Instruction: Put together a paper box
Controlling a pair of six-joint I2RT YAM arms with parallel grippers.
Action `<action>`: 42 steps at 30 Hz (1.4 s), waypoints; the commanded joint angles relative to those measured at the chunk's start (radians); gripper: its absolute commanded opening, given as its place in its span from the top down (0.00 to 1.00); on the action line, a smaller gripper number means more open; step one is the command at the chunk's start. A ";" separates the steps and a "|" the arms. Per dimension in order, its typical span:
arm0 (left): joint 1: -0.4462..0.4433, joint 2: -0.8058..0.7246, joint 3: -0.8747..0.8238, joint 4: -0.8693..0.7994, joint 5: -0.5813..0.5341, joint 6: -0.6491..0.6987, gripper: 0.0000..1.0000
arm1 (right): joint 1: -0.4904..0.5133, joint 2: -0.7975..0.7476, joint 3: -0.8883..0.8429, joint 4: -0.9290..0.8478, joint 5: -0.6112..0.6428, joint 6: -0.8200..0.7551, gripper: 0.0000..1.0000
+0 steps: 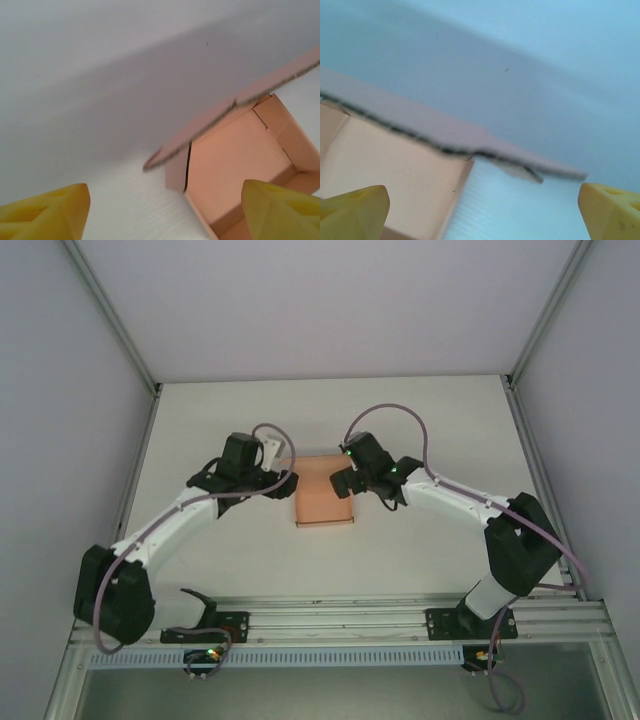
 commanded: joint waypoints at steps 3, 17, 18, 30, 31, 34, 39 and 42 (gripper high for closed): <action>0.000 0.082 0.089 -0.036 0.028 0.093 0.54 | -0.070 0.085 0.114 -0.030 -0.188 -0.268 0.07; -0.007 0.158 0.117 -0.005 0.019 0.032 1.00 | -0.096 0.097 0.184 -0.134 -0.174 -0.163 0.92; -0.007 0.158 0.120 -0.003 0.012 0.012 1.00 | -0.097 0.098 0.186 -0.131 -0.168 -0.135 0.94; -0.074 0.117 0.090 0.164 -0.132 -0.343 1.00 | -0.018 0.068 0.170 0.120 0.024 0.428 0.97; -0.089 0.128 0.088 0.170 -0.165 -0.355 1.00 | -0.018 0.077 0.174 0.131 0.027 0.459 0.97; -0.109 0.162 0.098 0.172 -0.174 -0.363 1.00 | -0.018 0.103 0.179 0.166 0.022 0.540 0.96; -0.130 0.208 0.101 0.179 -0.199 -0.368 1.00 | -0.012 0.138 0.170 0.207 0.024 0.610 0.97; -0.133 0.229 0.082 0.199 -0.201 -0.379 1.00 | 0.006 0.144 0.126 0.248 0.054 0.595 0.98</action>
